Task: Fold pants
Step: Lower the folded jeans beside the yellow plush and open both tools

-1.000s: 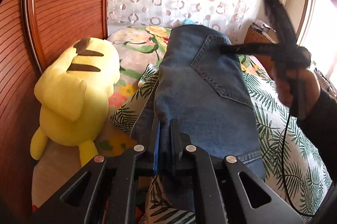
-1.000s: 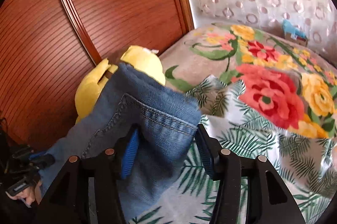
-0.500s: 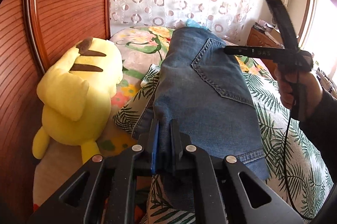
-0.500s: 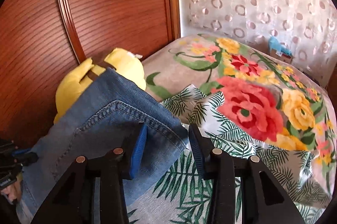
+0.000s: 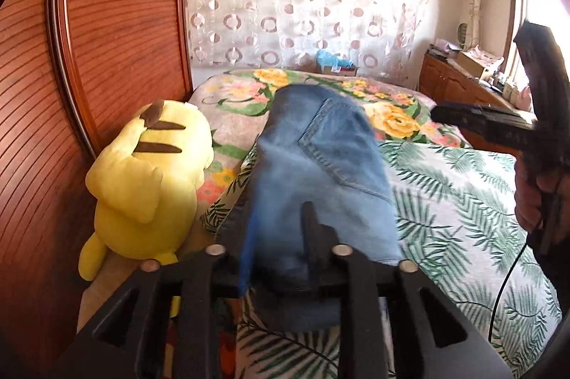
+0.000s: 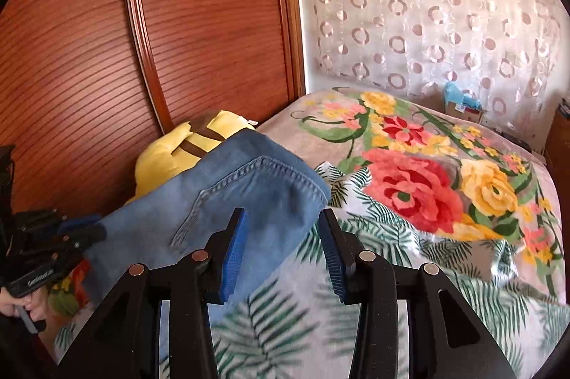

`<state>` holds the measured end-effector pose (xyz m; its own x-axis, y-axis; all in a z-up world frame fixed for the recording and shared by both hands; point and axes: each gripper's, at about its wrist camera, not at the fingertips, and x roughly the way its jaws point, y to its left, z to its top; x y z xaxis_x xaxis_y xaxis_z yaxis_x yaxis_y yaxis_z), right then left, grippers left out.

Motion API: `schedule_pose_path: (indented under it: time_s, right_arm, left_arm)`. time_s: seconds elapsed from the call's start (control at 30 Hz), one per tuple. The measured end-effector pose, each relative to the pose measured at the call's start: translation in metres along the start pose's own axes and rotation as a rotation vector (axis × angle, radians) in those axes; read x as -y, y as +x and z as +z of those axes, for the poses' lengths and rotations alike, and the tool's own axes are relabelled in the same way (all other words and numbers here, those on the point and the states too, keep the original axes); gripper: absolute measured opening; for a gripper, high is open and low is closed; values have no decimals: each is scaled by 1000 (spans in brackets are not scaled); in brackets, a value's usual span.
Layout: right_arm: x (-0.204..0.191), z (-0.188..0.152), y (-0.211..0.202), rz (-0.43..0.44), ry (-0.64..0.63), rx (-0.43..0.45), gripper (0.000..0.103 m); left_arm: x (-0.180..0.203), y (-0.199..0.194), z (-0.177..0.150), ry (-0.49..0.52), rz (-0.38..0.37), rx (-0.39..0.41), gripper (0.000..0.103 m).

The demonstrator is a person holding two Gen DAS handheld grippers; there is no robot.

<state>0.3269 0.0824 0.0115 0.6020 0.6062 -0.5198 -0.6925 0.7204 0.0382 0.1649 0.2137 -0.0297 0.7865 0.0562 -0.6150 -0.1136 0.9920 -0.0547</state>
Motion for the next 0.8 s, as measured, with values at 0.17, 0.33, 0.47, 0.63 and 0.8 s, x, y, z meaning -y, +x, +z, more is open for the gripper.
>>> schedule_pose_path:
  time_s: [0.17,0.33,0.47,0.63,0.8]
  right_arm:
    - [-4,-21,-45,-15,5,25,43]
    - [-14,-44,-96,-36,16,48,43]
    - [-23,-60,-127,-53,28,58,43]
    - [-32,-77,-164,-86,41,83,43]
    - [-39,-91,-196,-142,53,101,43]
  left_arm:
    - [10,-20,1,3,-7,34,49]
    - [24,-42,1,8,-21,78,82]
    - [37,-57,0,7,-60,93,87]
    - [53,-71,0,12,-76,124,100]
    - [74,-80,-2,31,-104,118,103]
